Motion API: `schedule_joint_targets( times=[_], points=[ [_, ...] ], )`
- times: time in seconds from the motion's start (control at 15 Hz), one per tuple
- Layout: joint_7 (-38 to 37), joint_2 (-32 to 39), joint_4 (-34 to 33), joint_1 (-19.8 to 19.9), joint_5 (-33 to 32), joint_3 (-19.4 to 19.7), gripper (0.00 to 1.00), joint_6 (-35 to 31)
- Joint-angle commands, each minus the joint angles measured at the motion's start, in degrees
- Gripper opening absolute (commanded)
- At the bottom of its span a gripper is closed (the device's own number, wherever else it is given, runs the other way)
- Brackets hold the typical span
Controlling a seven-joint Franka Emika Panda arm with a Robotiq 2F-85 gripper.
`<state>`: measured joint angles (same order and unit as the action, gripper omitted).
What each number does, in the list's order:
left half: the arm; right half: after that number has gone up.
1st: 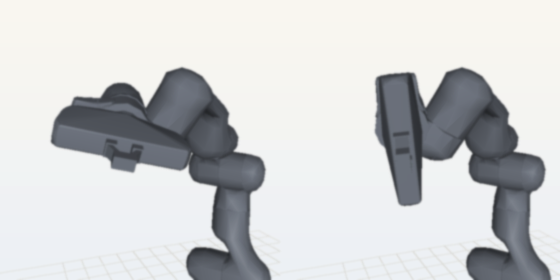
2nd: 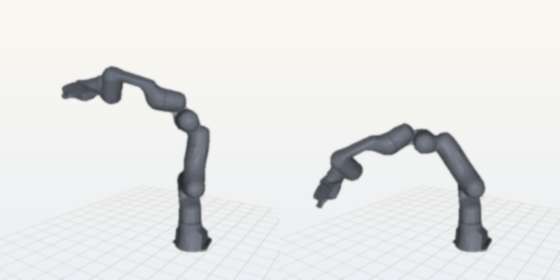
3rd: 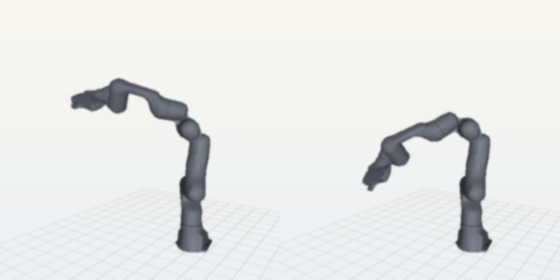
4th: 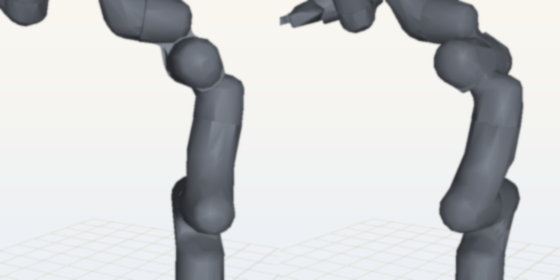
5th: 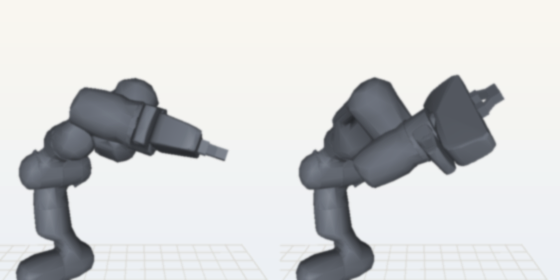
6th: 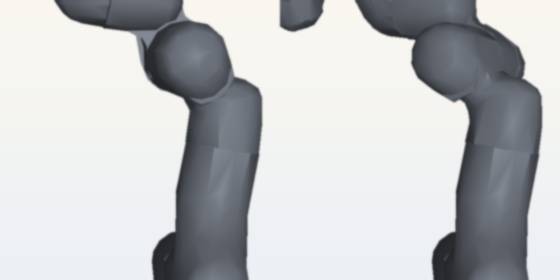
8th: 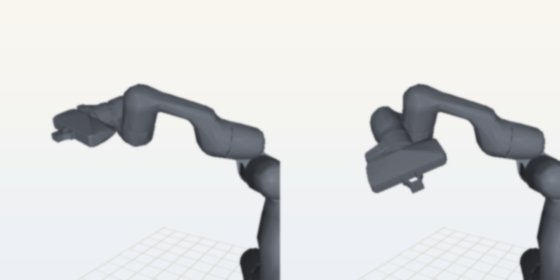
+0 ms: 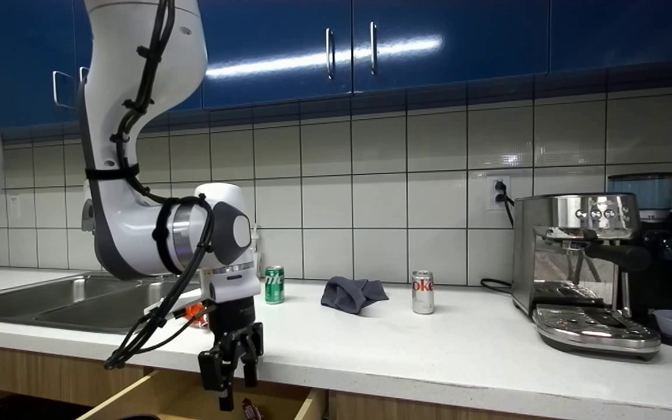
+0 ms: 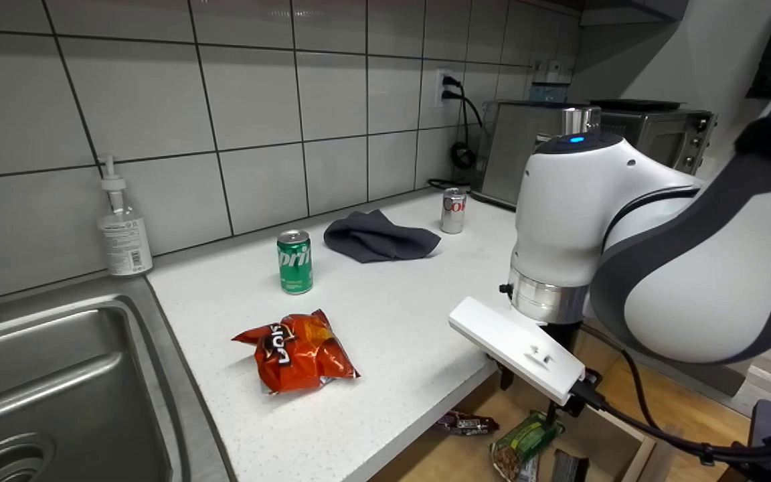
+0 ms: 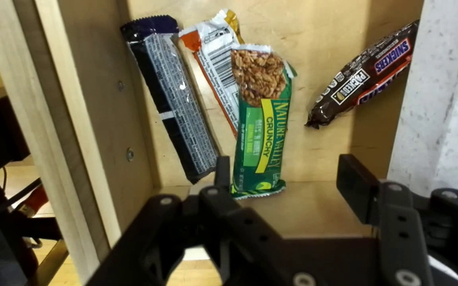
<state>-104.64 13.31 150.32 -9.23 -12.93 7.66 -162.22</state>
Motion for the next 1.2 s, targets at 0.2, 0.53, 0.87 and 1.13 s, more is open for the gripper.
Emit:
schedule_joint_targets(
  times=[0.2,0.53,0.87,1.13],
  points=[
    [22.8,-3.7,0.0,5.1,13.2,-7.0,1.00,0.5],
    [41.2,-6.2,-0.9,7.4,20.1,-7.9,1.00,6.2],
    [57.1,-8.0,-3.6,8.7,19.6,-6.0,1.00,15.6],
    [66.8,-7.8,-6.2,9.5,19.2,-5.2,1.00,21.8]
  ],
)
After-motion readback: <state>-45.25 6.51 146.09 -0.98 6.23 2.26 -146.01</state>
